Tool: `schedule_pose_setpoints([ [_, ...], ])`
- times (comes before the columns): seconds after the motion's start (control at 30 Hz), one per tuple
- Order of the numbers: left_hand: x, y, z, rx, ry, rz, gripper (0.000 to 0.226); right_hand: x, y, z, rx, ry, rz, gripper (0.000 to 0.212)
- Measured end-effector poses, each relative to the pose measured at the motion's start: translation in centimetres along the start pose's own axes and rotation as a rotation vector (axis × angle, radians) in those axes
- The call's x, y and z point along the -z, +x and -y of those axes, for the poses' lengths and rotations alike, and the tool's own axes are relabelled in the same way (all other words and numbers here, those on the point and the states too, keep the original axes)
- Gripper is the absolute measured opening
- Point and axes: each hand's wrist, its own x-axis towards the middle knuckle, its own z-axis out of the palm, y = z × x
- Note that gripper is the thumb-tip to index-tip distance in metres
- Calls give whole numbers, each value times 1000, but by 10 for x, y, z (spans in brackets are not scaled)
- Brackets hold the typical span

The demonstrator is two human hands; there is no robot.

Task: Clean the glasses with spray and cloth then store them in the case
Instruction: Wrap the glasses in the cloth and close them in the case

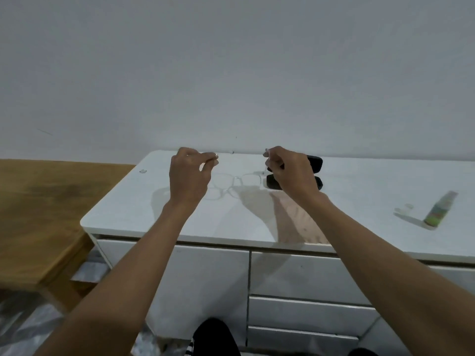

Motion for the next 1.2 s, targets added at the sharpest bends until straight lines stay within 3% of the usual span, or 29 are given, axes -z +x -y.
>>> schedule_pose_setpoints([
  [0.2,-26,-3,-46,-15,-146,48,10,57,-18,-25,-119,-10,-76,9],
  [0.43,-54,-29,-87,79,-382,231,9,101,-48,-51,-225,-62,-117,11],
  [1.2,-73,-53,-88,180,-384,370,13,101,-72,-70,-310,-68,-40,11],
])
